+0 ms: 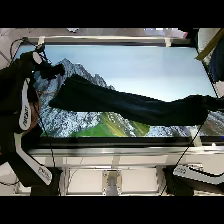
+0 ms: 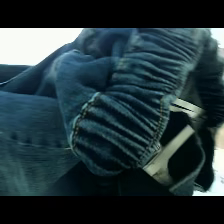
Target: Fold the clothes and pants, and hang the long-sleeved shirts on hangers.
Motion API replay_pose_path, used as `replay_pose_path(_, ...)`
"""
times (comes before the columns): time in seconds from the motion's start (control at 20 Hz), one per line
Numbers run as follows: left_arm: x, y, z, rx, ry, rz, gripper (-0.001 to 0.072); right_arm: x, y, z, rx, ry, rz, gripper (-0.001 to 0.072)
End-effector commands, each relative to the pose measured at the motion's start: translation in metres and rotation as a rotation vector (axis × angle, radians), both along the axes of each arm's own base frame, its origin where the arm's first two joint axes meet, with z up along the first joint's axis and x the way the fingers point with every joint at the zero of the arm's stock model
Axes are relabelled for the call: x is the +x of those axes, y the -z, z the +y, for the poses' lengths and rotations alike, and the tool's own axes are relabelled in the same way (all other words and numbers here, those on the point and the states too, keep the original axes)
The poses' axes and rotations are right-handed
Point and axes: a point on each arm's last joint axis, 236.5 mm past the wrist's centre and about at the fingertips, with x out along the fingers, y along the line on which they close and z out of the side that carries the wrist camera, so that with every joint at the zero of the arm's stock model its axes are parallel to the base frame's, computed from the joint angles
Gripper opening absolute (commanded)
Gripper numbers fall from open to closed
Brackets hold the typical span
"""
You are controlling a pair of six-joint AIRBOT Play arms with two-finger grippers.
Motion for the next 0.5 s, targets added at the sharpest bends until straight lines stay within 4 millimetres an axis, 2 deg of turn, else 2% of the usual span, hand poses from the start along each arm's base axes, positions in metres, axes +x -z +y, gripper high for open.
replay_pose_path(0.0, 0.011, 0.03, 0.008, 0.102, 0.081, 0.04, 0.0616, 0.006, 0.0, 0.015, 0.004, -0.044, 0.0, 0.0056)
replay_pose_path(0.2, 0.037, 0.053, -0.024, -0.017, 0.103, -0.041, 0.0615, 0.01, 0.0, 0.021, 0.001, -0.063, -0.002, 0.0056)
replay_pose_path(0.35, 0.052, 0.054, -0.032, -0.045, 0.12, -0.106, 0.0613, 0.01, 0.0, 0.02, -0.001, -0.063, -0.002, 0.0056)
replay_pose_path(0.45, 0.051, 0.057, -0.044, -0.096, 0.136, -0.104, 0.0589, 0.013, -0.001, 0.018, -0.009, -0.054, -0.014, 0.0056)
